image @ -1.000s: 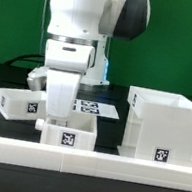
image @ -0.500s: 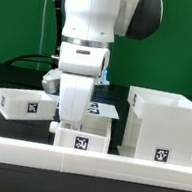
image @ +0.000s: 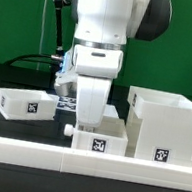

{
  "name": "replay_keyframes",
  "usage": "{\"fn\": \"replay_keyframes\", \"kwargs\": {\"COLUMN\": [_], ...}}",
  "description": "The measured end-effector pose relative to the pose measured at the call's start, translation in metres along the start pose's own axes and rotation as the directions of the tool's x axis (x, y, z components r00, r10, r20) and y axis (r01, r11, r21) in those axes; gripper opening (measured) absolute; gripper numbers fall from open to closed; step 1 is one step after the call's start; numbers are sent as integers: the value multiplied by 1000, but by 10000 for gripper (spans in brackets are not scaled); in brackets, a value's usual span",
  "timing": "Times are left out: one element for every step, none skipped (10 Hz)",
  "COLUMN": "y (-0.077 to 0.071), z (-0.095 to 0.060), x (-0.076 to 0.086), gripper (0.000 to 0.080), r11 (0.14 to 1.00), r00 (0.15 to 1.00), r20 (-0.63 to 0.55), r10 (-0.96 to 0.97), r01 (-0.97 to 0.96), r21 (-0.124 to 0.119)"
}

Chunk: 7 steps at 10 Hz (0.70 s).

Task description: Assemble drawer

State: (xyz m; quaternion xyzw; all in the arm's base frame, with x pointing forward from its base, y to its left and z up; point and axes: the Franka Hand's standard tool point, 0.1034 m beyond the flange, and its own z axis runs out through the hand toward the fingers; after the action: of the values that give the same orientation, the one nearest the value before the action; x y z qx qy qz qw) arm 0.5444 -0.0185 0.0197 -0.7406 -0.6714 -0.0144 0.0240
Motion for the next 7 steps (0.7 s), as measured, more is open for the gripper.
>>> {"fn": "replay_keyframes", "kwargs": {"y": [-1, -1, -1, -1, -2, -1, -1], "z": [1, 1, 2, 3, 5, 7, 8], "x": [0, 0, 1, 4, 6, 7, 7], "gripper": [42, 42, 42, 42, 42, 42, 42], "r11": [1000, 1000, 1000, 1000, 999, 998, 997], "r00": [1000, 1000, 1000, 1000, 999, 998, 998], "r20": [0, 0, 0, 1, 3, 6, 8], "r10": [0, 0, -2, -15, -44, -65, -69], "r01": [0, 0, 2, 15, 44, 65, 69], "r21": [5, 6, 7, 8, 15, 21, 20]}}
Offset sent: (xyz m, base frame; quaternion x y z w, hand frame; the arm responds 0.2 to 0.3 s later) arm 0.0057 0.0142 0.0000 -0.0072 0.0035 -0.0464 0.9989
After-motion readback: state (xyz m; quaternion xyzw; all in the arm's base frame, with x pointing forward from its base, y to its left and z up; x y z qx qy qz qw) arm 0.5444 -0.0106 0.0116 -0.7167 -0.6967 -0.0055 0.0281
